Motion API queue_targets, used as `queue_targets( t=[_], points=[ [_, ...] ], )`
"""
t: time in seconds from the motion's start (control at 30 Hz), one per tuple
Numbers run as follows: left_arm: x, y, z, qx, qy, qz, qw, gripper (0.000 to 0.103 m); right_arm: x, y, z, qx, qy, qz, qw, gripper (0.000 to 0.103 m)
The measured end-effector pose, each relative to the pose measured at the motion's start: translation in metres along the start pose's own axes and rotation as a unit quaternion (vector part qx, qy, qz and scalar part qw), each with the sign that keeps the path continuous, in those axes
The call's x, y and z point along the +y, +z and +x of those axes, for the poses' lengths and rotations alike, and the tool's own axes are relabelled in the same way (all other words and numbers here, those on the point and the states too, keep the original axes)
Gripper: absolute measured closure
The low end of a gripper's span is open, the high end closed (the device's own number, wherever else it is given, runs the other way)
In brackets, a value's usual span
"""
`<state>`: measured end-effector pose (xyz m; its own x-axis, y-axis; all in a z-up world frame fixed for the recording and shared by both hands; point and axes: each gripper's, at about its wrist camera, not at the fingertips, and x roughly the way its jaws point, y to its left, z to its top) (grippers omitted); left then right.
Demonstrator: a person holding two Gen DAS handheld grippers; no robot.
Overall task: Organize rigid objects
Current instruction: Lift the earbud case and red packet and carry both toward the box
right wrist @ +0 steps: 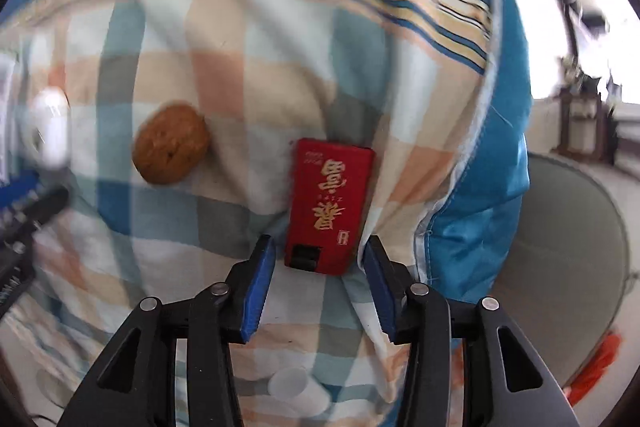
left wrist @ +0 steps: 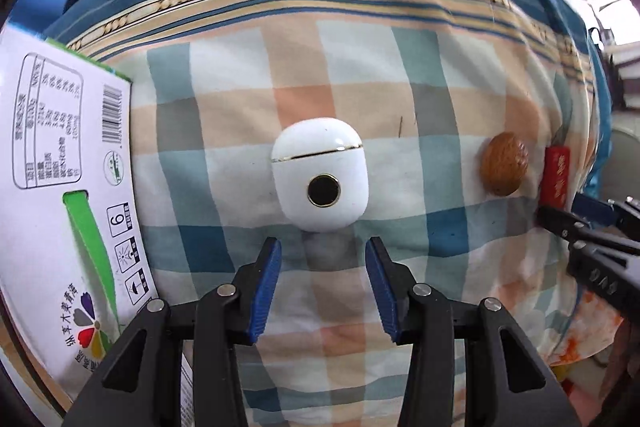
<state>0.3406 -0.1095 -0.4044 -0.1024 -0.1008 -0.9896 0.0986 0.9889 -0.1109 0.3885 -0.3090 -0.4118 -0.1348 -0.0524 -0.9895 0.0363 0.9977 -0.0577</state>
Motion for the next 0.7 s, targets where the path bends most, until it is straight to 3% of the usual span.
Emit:
queue_targets(
  t=[0.07,0.13,0.37,0.5,0.6,0.7],
  points=[
    [0.009,0.003,-0.006,-0.003,-0.016,-0.017,0.9997,0.058,-0.018,0.004,-0.009,-0.009,0.038,0.038,0.998,0.044],
    [0.018,0.008,-0.011,-0.008,-0.027,-0.029,0.9992,0.058,-0.024,0.005,-0.012,-0.01,0.045,0.054,0.997,0.043],
    [0.03,0.022,-0.02,-0.011,-0.04,-0.038,0.9984,0.055,-0.04,0.017,0.015,-0.001,0.045,0.075,0.996,0.044],
    [0.039,0.023,-0.016,-0.004,-0.04,-0.038,0.9985,0.055,-0.038,0.008,0.025,0.016,0.032,0.05,0.998,0.044],
    [0.033,0.013,-0.017,-0.002,-0.042,-0.037,0.9984,0.055,-0.038,-0.004,0.005,0.009,0.014,0.031,0.999,0.046],
    [0.034,0.01,-0.017,-0.003,-0.044,-0.04,0.9982,0.055,-0.046,-0.016,-0.028,-0.03,0.08,0.042,0.995,0.046]
  ],
)
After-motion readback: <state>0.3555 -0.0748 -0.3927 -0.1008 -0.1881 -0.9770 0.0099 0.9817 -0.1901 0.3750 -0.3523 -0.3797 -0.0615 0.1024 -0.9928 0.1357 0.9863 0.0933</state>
